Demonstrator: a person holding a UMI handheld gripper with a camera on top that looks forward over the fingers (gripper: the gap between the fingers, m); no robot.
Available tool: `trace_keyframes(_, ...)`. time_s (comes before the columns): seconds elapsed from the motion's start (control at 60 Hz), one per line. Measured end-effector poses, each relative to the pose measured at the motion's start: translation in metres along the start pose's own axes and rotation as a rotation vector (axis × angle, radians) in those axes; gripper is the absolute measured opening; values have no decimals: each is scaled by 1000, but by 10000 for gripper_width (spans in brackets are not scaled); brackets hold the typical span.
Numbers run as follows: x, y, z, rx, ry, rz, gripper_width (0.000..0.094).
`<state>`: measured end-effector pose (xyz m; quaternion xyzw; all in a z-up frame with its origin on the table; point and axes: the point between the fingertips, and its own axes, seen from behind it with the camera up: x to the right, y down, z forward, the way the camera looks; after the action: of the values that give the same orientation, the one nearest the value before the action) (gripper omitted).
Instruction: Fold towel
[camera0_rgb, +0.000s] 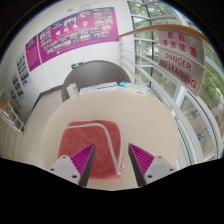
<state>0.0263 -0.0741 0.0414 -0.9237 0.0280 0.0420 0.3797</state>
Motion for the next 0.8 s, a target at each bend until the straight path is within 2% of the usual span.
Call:
trace_keyframes(0.067, 25, -9, -9, 11, 15, -23, 847)
trace_keyframes(0.083, 28, -5, -12, 21, 20, -29, 866)
trace_keyframes(0.433, 11, -25, -108, 62, -6, -161, 854)
trace_keyframes(0.517, -7, -28, -140, 108, -15, -168, 857)
trace_keyframes(0.617, -26, -21, -182, 140, -16, -169, 854)
trace_keyframes(0.8, -50, 9, -252, 190, 45, -173, 853)
